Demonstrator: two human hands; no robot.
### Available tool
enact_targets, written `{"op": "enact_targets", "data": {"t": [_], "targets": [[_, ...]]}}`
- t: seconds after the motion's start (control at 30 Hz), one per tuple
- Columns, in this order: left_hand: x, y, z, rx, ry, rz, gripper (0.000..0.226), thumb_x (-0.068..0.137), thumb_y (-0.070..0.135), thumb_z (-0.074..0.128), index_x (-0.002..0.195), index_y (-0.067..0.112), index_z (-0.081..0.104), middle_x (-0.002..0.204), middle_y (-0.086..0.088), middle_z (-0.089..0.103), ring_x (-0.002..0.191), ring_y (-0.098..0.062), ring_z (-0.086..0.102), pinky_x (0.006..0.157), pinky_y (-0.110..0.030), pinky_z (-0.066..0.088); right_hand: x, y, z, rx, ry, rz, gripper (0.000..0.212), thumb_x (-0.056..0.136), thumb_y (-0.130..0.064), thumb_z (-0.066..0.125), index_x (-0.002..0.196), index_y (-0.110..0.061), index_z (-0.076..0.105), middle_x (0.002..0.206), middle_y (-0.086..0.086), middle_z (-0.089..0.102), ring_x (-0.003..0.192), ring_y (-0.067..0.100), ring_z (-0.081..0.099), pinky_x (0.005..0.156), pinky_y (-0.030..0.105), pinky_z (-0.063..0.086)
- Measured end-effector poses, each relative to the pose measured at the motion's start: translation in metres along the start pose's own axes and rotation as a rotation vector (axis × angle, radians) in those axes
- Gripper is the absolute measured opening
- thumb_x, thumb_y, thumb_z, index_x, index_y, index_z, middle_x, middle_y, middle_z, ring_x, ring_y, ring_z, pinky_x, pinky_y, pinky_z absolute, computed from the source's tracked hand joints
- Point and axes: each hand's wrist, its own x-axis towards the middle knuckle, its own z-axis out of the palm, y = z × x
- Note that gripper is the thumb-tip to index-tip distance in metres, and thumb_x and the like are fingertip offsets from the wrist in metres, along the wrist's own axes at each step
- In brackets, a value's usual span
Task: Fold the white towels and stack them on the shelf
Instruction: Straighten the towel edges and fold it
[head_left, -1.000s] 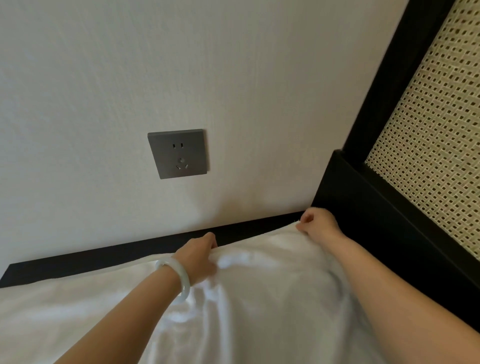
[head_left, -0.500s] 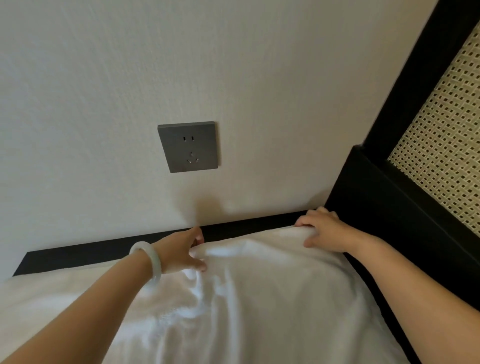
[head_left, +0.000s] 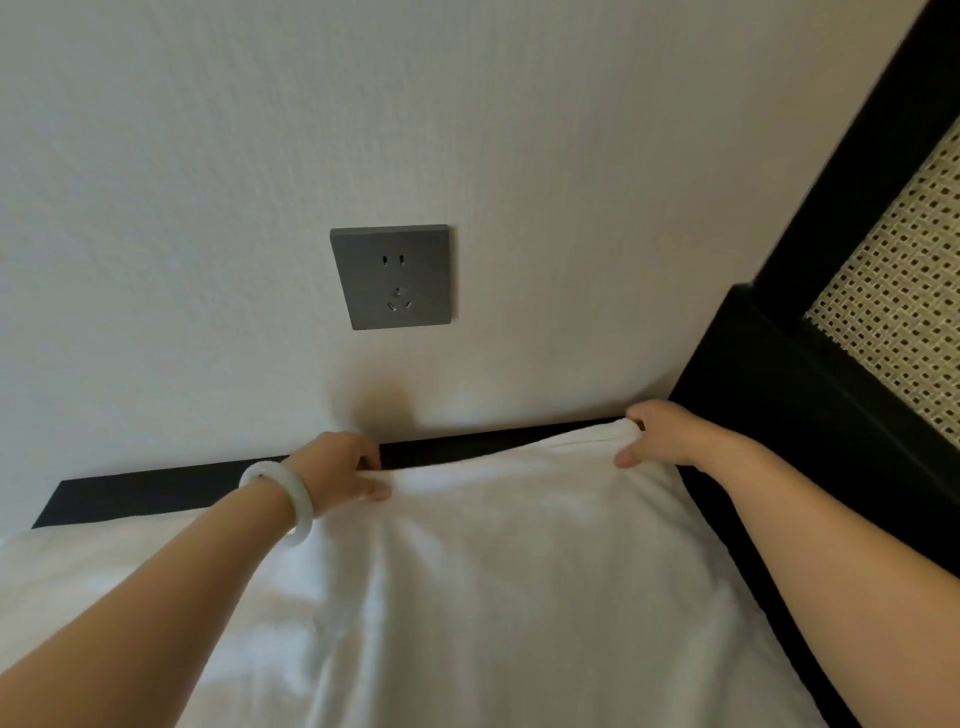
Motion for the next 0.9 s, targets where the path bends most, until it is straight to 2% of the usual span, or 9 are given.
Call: {"op": "enact_targets", "data": {"t": [0.07, 0.17, 0.3, 0.43, 0.5, 0.53, 0.6, 0.7, 0.9], "targets": [[0.004, -0.005, 0.01, 0.026, -0.034, -0.046, 0.021, 0.086, 0.036, 0.07, 0.08, 0.023, 0.055, 0.083, 0.003, 0.059, 0.073, -0.015, 0.056, 0.06, -0.024, 0.041, 0.002, 0.008, 0.005, 0.102, 0.053, 0.021, 0.029, 0.072, -0.014, 0.087, 0.074, -0.018, 0.058, 0.08, -0.002, 0.059, 0.076, 0.015, 0.057, 0.06, 0.027, 0.04], [0.004, -0.012, 0.014, -0.036, -0.006, -0.042, 0.023, 0.089, 0.034, 0.067, 0.074, 0.024, 0.053, 0.076, 0.003, 0.059, 0.066, -0.014, 0.053, 0.056, -0.023, 0.038, -0.001, 0.016, 0.009, 0.207, 0.067, -0.005, 0.025, 0.077, -0.013, 0.083, 0.083, -0.028, 0.064, 0.092, -0.005, 0.065, 0.091, 0.015, 0.062, 0.07, 0.026, 0.046], [0.002, -0.011, 0.014, -0.061, 0.047, -0.037, 0.02, 0.093, 0.035, 0.063, 0.076, 0.027, 0.055, 0.081, 0.0, 0.064, 0.068, -0.015, 0.057, 0.059, -0.023, 0.042, 0.0, 0.018, 0.011, 0.143, 0.135, 0.031, 0.027, 0.078, -0.01, 0.081, 0.086, -0.029, 0.064, 0.095, -0.005, 0.064, 0.083, 0.009, 0.06, 0.065, 0.023, 0.044], [0.001, -0.008, 0.013, -0.05, 0.008, 0.035, 0.018, 0.088, 0.037, 0.069, 0.082, 0.031, 0.054, 0.083, 0.007, 0.061, 0.069, -0.006, 0.054, 0.056, -0.014, 0.035, -0.004, 0.009, 0.013, 0.082, 0.275, 0.08, 0.046, 0.078, -0.001, 0.076, 0.116, -0.017, 0.055, 0.104, -0.002, 0.049, 0.088, 0.014, 0.053, 0.075, 0.025, 0.042], [-0.002, -0.008, 0.012, -0.061, 0.027, 0.065, 0.02, 0.085, 0.04, 0.072, 0.091, 0.033, 0.055, 0.086, 0.011, 0.06, 0.074, -0.004, 0.056, 0.06, -0.013, 0.038, -0.015, 0.009, 0.011, -0.01, 0.31, 0.159, 0.028, 0.081, -0.008, 0.076, 0.101, -0.014, 0.058, 0.109, 0.0, 0.047, 0.083, 0.014, 0.053, 0.066, 0.025, 0.041], [-0.003, -0.009, 0.011, -0.074, 0.042, 0.071, 0.022, 0.085, 0.038, 0.073, 0.096, 0.033, 0.054, 0.088, 0.012, 0.059, 0.077, -0.004, 0.057, 0.062, -0.013, 0.039, -0.019, 0.01, 0.011, -0.008, 0.288, 0.152, 0.019, 0.081, -0.011, 0.077, 0.09, -0.016, 0.061, 0.105, -0.001, 0.055, 0.081, 0.013, 0.055, 0.062, 0.024, 0.04], [-0.005, -0.011, 0.012, -0.105, 0.074, 0.088, 0.026, 0.086, 0.03, 0.072, 0.103, 0.034, 0.052, 0.09, 0.011, 0.059, 0.079, -0.007, 0.058, 0.065, -0.014, 0.042, -0.024, 0.011, 0.01, 0.209, 0.223, 0.034, 0.017, 0.081, -0.013, 0.079, 0.075, -0.023, 0.067, 0.084, -0.006, 0.068, 0.073, 0.007, 0.062, 0.057, 0.021, 0.043], [-0.007, -0.013, 0.012, -0.113, 0.093, 0.093, 0.02, 0.088, 0.021, 0.07, 0.092, 0.031, 0.053, 0.086, 0.003, 0.064, 0.076, -0.017, 0.062, 0.068, -0.025, 0.05, -0.024, 0.007, 0.011, 0.505, 0.297, -0.081, 0.018, 0.084, -0.007, 0.073, 0.075, -0.022, 0.069, 0.068, -0.009, 0.068, 0.062, 0.003, 0.063, 0.053, 0.017, 0.045], [-0.008, -0.021, 0.006, -0.014, 0.082, 0.048, 0.028, 0.091, 0.033, 0.065, 0.075, 0.026, 0.044, 0.072, 0.005, 0.055, 0.059, -0.012, 0.046, 0.054, -0.019, 0.036, 0.001, 0.013, 0.018, 0.402, 0.267, -0.021, 0.02, 0.086, -0.005, 0.072, 0.078, -0.023, 0.069, 0.091, -0.004, 0.067, 0.087, 0.012, 0.061, 0.068, 0.024, 0.043]]}}
